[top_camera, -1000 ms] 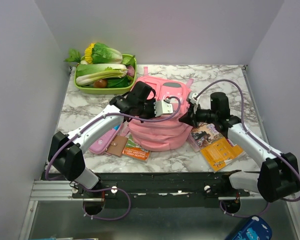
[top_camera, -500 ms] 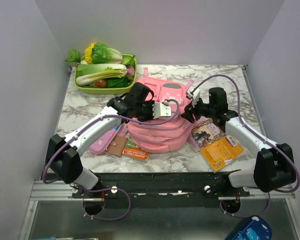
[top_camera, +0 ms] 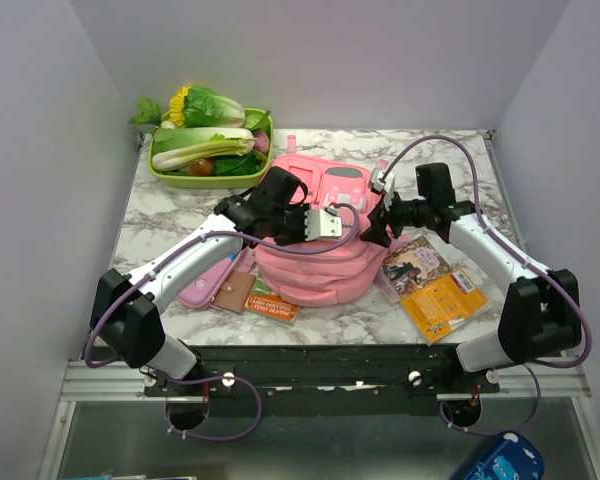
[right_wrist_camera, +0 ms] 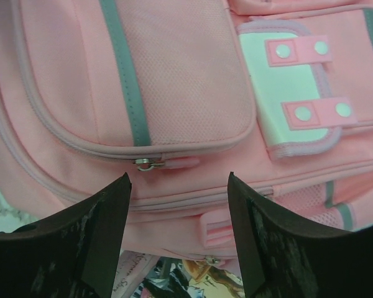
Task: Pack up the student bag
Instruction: Unzip the student bag at the center of the board.
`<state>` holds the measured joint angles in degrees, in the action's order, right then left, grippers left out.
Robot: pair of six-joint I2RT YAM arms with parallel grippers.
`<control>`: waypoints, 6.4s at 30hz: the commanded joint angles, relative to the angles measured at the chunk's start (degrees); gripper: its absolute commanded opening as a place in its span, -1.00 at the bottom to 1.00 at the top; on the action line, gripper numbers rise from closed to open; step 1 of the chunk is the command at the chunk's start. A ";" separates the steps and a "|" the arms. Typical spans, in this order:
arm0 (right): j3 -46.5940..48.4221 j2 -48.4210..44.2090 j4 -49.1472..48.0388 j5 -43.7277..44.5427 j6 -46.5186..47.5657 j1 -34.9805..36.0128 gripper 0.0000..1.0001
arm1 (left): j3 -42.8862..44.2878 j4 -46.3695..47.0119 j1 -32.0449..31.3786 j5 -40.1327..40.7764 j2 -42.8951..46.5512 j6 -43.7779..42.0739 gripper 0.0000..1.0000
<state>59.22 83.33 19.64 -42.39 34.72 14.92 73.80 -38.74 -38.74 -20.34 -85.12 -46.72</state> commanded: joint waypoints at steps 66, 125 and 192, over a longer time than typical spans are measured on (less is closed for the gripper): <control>-17.12 -19.16 -10.32 29.01 -47.02 18.57 -0.99 | 5.57 4.73 -4.94 3.11 -2.60 23.69 -1.00; -24.68 -24.70 -17.53 37.47 -54.94 15.40 -0.99 | 6.88 4.39 -6.26 3.11 -4.17 25.45 0.04; -16.51 -26.37 -1.01 27.89 -64.95 6.72 0.40 | -4.63 0.16 -7.75 0.47 7.16 34.84 -0.52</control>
<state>40.97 58.96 14.70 -17.43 -28.97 26.26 70.41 -35.22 -42.30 -21.63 -79.90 -16.10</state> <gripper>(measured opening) 0.700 0.241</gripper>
